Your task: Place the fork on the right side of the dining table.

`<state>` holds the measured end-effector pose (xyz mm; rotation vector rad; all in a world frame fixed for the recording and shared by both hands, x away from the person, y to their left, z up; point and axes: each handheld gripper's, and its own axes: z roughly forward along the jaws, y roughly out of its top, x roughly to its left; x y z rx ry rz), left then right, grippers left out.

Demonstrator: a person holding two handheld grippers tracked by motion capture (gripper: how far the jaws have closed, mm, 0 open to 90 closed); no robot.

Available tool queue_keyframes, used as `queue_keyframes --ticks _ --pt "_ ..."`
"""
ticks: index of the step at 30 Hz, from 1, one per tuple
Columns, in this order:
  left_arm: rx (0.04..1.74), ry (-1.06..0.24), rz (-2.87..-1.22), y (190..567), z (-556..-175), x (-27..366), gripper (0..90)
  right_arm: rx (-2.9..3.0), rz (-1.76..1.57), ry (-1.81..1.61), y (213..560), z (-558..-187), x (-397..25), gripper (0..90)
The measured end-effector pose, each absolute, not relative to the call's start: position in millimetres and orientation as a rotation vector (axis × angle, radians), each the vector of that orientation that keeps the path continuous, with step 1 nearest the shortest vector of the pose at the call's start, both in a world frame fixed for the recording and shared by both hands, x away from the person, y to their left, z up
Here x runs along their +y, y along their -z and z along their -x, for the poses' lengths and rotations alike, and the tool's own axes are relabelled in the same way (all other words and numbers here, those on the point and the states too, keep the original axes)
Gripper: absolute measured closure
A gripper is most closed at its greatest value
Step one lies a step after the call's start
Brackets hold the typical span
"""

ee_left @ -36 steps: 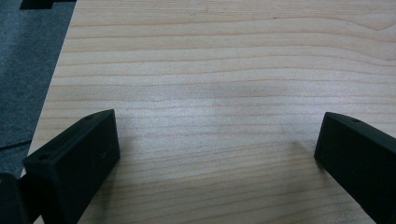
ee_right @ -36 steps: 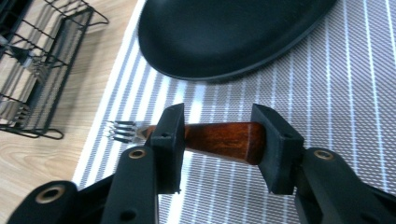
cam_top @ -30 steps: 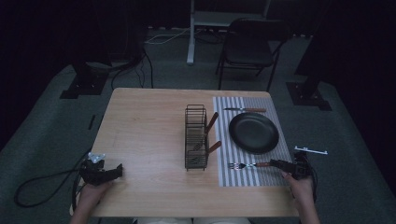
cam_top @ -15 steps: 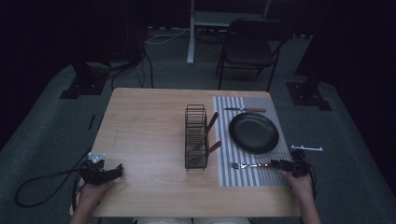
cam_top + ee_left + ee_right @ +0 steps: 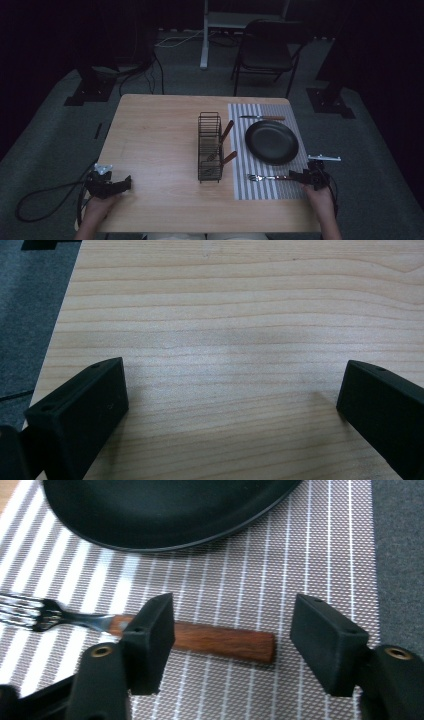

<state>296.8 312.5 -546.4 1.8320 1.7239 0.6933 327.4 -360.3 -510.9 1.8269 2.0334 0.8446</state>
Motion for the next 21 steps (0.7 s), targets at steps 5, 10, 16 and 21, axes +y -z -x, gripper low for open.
queue_keyframes --ticks 5,10,16,21 --pt "1.724 -0.693 -1.832 546 -297 313 0.2 2.045 -1.805 -0.885 509 -318 -353 20.7" --pt "1.725 -0.693 -1.829 546 -297 312 0.2 2.066 -1.764 -0.911 513 -304 -341 15.1" --pt "1.725 -0.693 -1.83 546 -297 312 0.2 2.067 -1.744 -0.856 521 -293 -333 12.5" --pt "1.725 -0.692 -1.83 546 -297 312 0.2 1.985 -1.752 -0.845 526 -283 -332 12.5"
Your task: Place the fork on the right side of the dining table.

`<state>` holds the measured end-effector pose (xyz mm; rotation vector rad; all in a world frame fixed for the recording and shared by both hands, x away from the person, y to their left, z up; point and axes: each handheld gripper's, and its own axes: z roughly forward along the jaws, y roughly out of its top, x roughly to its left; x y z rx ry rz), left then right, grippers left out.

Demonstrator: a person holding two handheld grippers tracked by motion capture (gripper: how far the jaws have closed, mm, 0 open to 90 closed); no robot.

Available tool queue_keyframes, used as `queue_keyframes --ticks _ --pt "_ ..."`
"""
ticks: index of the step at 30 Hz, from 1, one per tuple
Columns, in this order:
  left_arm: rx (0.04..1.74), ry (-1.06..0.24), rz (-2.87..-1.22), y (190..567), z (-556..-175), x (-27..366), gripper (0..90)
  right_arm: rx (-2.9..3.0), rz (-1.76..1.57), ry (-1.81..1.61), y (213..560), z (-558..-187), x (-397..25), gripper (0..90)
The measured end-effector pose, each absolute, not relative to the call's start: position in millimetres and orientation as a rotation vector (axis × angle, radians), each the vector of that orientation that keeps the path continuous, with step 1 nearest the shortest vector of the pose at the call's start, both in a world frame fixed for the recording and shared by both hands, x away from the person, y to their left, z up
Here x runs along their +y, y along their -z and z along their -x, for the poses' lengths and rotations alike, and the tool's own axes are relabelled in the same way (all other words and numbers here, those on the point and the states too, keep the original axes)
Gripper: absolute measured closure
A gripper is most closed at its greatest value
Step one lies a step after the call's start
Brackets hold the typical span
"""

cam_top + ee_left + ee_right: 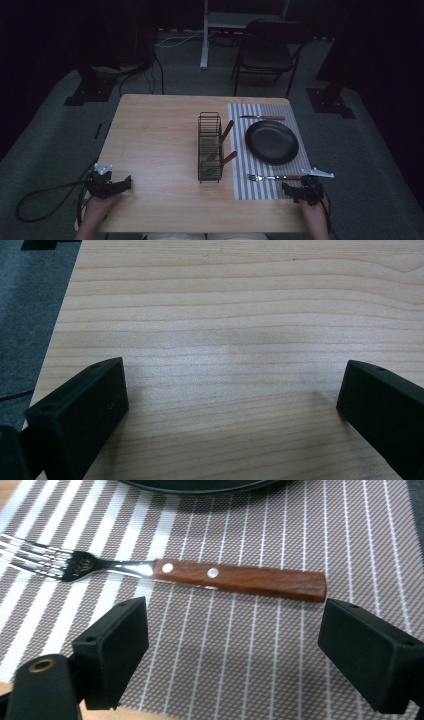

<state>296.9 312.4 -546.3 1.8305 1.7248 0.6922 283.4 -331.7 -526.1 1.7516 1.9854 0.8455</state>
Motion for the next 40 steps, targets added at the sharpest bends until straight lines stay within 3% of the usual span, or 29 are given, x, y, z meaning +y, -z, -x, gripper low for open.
queue_keyframes --ticks 16,40 --pt "1.725 -0.692 -1.829 546 -297 312 0.2 1.898 -1.674 -0.788 548 -257 -319 11.3" --pt "1.725 -0.692 -1.83 546 -297 312 0.2 1.837 -1.684 -0.803 551 -255 -316 11.3"
